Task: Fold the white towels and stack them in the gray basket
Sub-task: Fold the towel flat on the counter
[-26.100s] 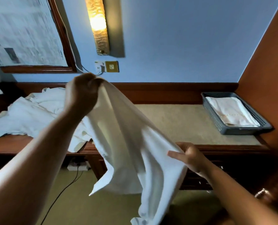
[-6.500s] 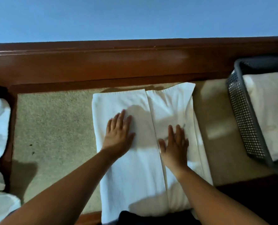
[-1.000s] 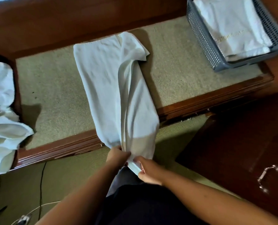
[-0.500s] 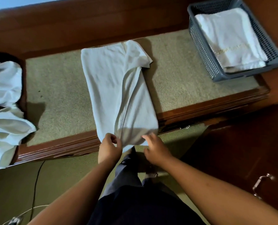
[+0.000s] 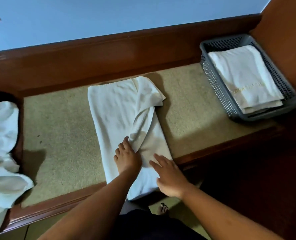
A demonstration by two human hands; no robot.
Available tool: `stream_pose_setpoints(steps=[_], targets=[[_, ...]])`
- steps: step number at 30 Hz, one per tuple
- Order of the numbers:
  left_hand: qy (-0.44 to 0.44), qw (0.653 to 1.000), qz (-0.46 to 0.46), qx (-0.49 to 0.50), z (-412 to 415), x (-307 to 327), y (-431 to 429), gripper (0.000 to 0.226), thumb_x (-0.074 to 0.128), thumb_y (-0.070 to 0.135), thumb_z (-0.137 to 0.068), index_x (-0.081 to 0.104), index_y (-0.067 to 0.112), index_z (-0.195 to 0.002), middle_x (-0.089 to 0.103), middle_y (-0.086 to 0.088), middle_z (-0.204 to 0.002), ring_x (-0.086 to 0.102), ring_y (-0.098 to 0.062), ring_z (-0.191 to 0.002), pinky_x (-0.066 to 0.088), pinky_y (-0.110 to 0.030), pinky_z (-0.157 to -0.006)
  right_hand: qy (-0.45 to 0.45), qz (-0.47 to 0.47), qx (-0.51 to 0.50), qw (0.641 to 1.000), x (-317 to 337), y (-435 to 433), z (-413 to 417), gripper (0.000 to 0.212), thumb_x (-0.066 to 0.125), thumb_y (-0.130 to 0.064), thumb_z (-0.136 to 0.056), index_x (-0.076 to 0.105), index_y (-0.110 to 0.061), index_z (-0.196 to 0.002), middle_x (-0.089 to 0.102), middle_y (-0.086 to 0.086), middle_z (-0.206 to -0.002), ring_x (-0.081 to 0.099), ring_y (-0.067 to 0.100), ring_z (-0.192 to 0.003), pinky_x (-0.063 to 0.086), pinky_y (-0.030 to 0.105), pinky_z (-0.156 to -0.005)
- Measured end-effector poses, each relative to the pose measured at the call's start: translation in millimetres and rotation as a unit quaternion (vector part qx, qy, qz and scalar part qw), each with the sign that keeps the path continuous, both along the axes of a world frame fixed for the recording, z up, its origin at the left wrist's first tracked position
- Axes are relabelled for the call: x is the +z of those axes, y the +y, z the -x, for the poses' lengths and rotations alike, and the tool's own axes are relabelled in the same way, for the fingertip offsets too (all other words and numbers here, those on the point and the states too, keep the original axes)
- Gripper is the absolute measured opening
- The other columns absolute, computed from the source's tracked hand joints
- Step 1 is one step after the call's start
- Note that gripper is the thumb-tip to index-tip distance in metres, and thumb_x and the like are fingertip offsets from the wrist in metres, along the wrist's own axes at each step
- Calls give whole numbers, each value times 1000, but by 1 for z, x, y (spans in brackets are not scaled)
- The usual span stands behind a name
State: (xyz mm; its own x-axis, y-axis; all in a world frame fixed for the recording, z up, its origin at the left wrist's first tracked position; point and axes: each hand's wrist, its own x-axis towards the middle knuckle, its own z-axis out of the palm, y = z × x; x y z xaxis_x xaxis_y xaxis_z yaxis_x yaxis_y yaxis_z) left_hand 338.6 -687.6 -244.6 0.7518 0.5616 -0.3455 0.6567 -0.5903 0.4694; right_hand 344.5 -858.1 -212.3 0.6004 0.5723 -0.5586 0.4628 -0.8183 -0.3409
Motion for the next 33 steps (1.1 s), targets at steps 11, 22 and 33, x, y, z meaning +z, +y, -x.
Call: stream_pose_setpoints(steps=[11, 22, 33], targets=[[-58, 995, 56, -61, -153, 5, 49, 40, 53, 28, -97, 43, 22, -135, 52, -9, -130, 59, -37, -108, 45, -45, -96, -3, 34, 0, 999, -11, 26, -63, 74, 43, -29, -96, 5, -33, -159, -21, 0, -165, -15, 21, -153, 0, 50, -121], [-167, 976, 126, 66, -202, 11, 142, 17, 45, 7, -93, 50, 8, -109, 53, -7, -108, 49, -18, -89, 39, -27, -80, -80, 9, -12, 997, -30, 95, -174, 72, 36, -47, -100, -1, -30, -159, -16, -2, -166, -10, 20, -154, 8, 51, -123], [-87, 969, 172, 151, -211, -13, 197, 32, 57, 44, -98, 60, 12, -98, 61, 3, -80, 58, -19, -76, 45, -32, -69, -97, -24, 59, 993, -36, 201, -273, 72, 42, -39, -100, 0, -37, -158, -16, -2, -167, -15, 23, -153, -2, 51, -122]])
